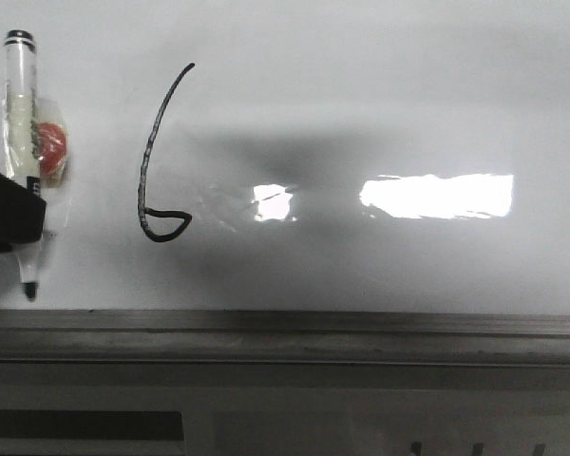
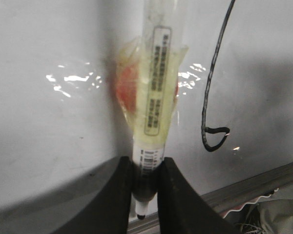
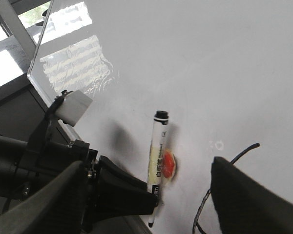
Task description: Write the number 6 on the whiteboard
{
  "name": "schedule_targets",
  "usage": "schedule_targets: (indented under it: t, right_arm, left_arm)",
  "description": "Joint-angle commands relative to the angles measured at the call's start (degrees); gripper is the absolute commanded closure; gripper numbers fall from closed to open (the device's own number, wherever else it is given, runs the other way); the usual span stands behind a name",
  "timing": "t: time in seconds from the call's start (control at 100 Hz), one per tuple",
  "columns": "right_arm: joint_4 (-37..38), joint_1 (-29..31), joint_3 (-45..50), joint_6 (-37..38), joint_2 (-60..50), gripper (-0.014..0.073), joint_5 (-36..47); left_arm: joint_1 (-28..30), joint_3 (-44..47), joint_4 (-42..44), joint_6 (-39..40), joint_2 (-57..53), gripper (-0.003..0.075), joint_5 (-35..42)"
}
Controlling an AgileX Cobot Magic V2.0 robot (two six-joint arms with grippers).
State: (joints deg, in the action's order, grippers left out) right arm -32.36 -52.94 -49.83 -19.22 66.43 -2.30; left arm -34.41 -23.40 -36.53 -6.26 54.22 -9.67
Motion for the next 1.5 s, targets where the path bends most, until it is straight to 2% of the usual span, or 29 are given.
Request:
schedule_targets:
  t: [0.0,0.39,0.46,0.62,0.66,0.74,0.98,1.031,1.091,1.161,1.221,1.231,1.251,1.321,1.491]
  right_arm:
    - [0.0,0.0,-1.7,-0.5,-1.7,0.0125,3.2]
    - [0.0,0.0,-1.7,-0.5,-1.7,0.0125,0.8]
    - [0.0,0.0,-1.7,-0.5,-1.7,0.0125,0.8]
    - [0.0,0.0,-1.7,-0.5,-1.7,0.0125,0.8]
    - [0.0,0.0,-1.7,-0.5,-1.7,0.0125,0.8]
    - [0.0,0.0,-1.7,-0.5,-1.7,0.0125,0.8]
    - [0.0,0.0,-1.7,-0.5,-2.2,0.0129,1.2]
    - [0.0,0.0,-1.7,-0.5,-2.7,0.0161,1.2]
    - [0.0,0.0,-1.7,-0.5,-3.5,0.0257,1.2]
    - [0.0,0.0,-1.5,-0.5,-4.5,0.0426,1.2]
    - [1.3,0.0,-0.9,-0.5,-5.5,0.0590,1.2]
    - [1.6,0.0,-0.7,-0.5,-5.8,0.0624,1.3]
    - [2.1,0.0,-0.4,-0.5,-6.3,0.0669,1.3]
    - [3.1,-0.1,1.0,-0.5,-8.2,0.0657,1.7]
    - [10.5,-0.2,6.2,-0.5,-14.4,0.0657,4.2]
  left_arm:
    - [0.2,-1.7,-1.0,0.3,0.6,0.0741,2.7]
    - [0.2,-1.7,-0.8,0.3,0.5,0.0722,3.8]
    - [0.2,-1.7,-0.8,0.3,0.4,0.0652,4.1]
    - [0.2,-1.7,-0.2,0.1,-1.4,0.0407,5.9]
    - [0.2,-1.7,-0.2,0.1,-2.3,0.0367,6.5]
    - [0.2,-1.7,0.2,0.1,-4.0,0.0341,7.2]
    - [0.2,-1.7,0.3,0.1,-10.5,0.0342,6.3]
    - [0.2,-1.7,0.3,0.1,-12.3,0.0344,6.0]
    - [0.2,-1.7,0.3,0.1,-14.8,0.0356,5.8]
    - [0.2,-1.7,0.3,0.1,-17.9,0.0421,5.6]
    - [0.2,-1.7,0.3,0.1,-21.2,0.0549,5.4]
    - [0.2,-1.7,0.3,0.1,-21.5,0.0549,5.4]
    - [0.2,-1.7,0.3,0.1,-22.7,0.0609,5.4]
    - [0.2,-1.7,2.1,0.0,-26.5,0.0741,5.8]
    - [0.2,-1.4,12.2,-1.3,-35.0,0.0741,5.7]
